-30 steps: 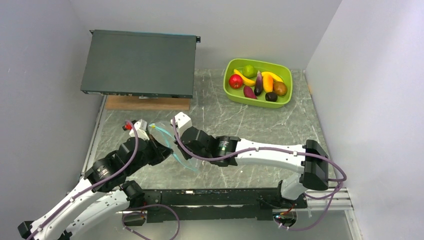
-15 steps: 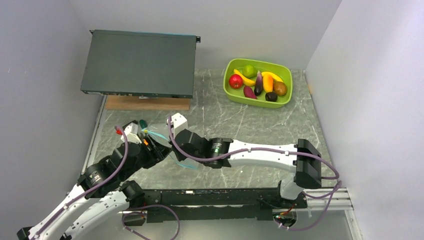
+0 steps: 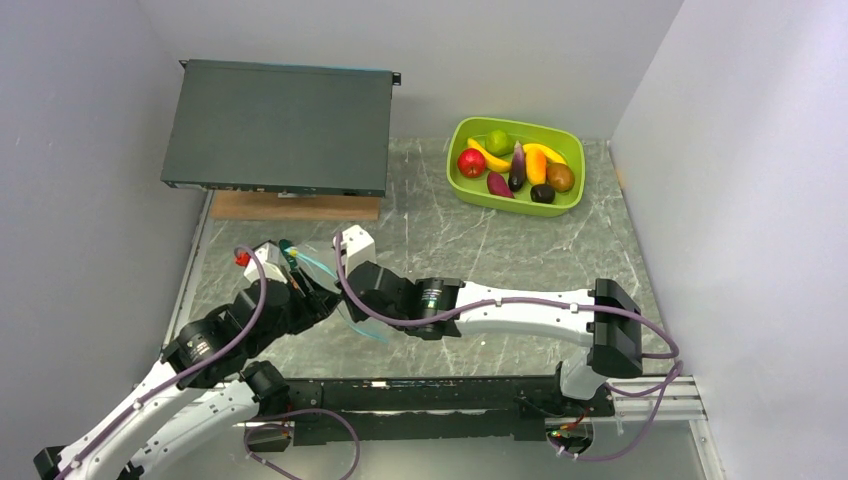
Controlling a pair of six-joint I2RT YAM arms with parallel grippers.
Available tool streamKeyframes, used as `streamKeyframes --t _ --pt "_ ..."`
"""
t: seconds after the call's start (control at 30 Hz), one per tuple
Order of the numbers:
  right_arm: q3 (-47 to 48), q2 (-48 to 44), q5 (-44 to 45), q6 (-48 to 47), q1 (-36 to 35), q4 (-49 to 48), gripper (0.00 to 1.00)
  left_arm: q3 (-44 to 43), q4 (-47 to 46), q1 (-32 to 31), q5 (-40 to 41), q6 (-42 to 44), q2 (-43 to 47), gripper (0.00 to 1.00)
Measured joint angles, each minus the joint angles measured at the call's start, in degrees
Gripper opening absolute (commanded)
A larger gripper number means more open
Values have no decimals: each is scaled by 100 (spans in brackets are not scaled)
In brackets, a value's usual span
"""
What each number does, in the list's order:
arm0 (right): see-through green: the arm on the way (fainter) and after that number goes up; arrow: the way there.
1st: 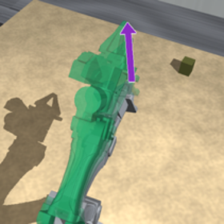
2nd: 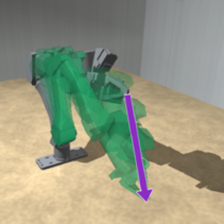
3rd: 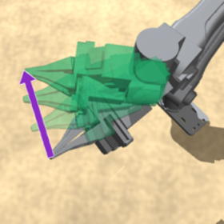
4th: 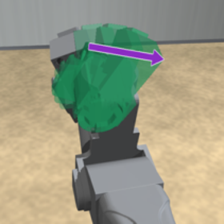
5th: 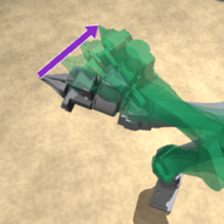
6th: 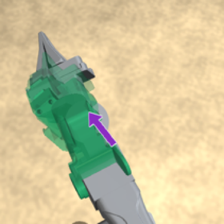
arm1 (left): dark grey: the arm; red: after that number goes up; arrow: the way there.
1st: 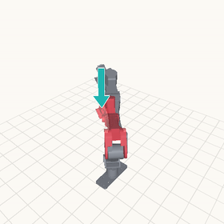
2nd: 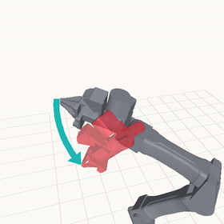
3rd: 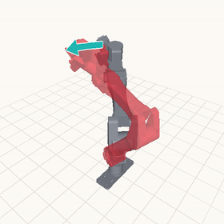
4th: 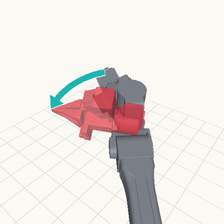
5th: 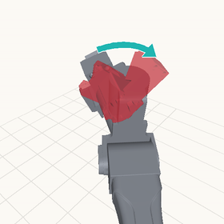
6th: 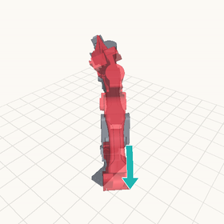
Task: Place the food in the zip-top bag and seal the zipper
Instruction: Open the zipper of the food storage bag at the center of the board.
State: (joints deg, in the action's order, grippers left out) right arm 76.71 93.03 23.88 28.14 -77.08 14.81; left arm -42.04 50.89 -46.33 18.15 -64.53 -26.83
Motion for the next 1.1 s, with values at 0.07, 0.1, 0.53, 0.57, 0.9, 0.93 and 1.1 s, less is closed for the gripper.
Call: streamKeyframes --t 0.07,0.1,0.53,0.57,0.9,0.93,1.1 --pt "37 4 17 0 0 20 0 -22 4 0 20 44 -66 48" --pt "44 4 24 0 0 9 0 -48 9 0 26 50 -111 39" --pt "-619 -326 -2465 713 992 -1147 0 -2387 1237 0 337 1182 -1152 0" --pt "-758 -350 -2903 922 1244 -1390 0 -2734 1405 0 330 1305 -1355 0" --pt "-1993 -197 -5167 2702 2350 -3480 0 -3635 1545 0 -254 2293 -3738 0" --pt "-2098 -199 -5165 2699 2382 -3429 0 -3460 1427 2 -341 2341 -3923 0" --pt "-2614 -461 -4708 2306 2618 -2527 3 -2920 894 0 -754 2446 -4583 0"
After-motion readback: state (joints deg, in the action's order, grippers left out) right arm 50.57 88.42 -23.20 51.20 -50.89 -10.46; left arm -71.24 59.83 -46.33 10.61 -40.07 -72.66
